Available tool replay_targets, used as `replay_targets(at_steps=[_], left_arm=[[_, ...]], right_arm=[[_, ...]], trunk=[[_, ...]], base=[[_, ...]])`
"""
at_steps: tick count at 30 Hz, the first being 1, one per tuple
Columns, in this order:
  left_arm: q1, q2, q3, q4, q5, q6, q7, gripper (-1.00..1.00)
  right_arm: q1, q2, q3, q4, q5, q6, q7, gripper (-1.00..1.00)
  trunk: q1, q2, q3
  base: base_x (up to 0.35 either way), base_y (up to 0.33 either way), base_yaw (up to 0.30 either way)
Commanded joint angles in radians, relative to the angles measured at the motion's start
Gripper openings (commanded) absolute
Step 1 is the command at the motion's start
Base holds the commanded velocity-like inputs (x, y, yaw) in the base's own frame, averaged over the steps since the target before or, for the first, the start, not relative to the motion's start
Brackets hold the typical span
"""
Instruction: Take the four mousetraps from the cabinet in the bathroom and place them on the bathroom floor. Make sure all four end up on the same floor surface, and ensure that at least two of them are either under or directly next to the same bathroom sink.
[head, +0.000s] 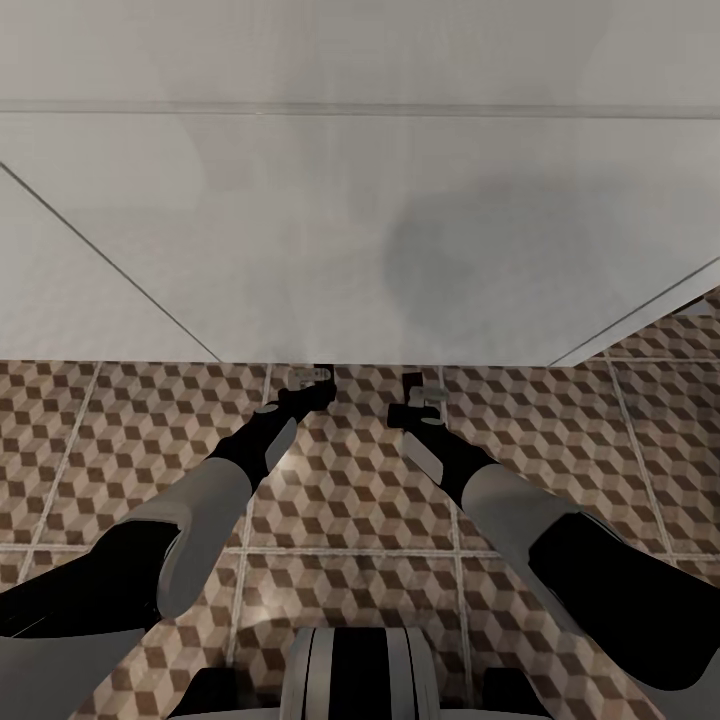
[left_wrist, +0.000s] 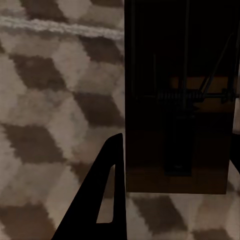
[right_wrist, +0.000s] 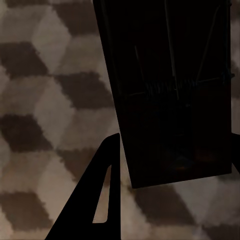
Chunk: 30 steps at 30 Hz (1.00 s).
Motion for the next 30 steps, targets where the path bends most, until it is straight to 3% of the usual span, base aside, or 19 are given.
replay_targets(at_steps=[1,30], left_arm=[[0.000,0.000,0.001,-0.002,0.004,0.006,0.001,-1.00],[0.000,0.000,0.001,-0.002,0.004,0.009,0.002,-1.00]], right_arm=[[-0.001,-0.001,0.008,-0.002,-0.005,0.005,-0.008,-1.00],[-0.001,-0.002,0.007,-0.004,-0.005,0.008,-0.007,-1.00]], trunk=[[0.000,0.000,-0.001],[0.000,0.000,-0.001]], base=[[0.000,0.000,0.000],[0.000,0.000,0.000]])
